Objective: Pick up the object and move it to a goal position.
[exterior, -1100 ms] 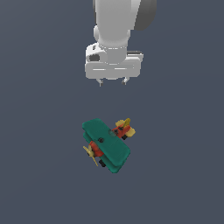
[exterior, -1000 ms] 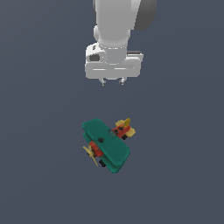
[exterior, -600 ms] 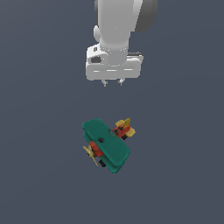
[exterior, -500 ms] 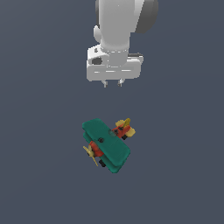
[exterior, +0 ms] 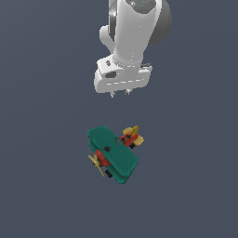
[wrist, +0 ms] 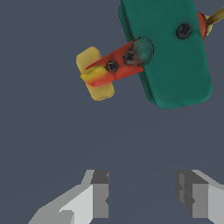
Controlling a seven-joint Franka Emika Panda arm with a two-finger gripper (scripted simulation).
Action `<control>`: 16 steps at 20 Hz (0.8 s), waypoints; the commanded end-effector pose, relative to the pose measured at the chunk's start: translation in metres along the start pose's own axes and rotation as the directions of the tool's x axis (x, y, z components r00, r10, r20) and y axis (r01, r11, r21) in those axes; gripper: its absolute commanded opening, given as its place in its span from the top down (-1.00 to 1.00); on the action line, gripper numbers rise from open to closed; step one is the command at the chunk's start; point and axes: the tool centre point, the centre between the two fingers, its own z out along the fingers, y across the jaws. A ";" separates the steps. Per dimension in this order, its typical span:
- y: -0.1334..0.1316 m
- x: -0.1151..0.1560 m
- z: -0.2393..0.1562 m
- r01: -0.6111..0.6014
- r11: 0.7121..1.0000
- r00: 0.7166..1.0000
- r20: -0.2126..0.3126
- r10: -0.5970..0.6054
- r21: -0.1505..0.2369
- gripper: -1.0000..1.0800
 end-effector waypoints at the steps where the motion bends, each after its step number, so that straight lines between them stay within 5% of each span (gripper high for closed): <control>1: 0.000 0.002 0.006 0.064 0.998 0.998 0.030 -0.063 -0.027 -0.23; 8: -0.001 0.007 0.022 0.245 0.966 0.964 0.125 -0.234 -0.085 -0.23; 16: 0.000 0.014 0.038 0.442 0.889 0.881 0.244 -0.405 -0.119 -0.23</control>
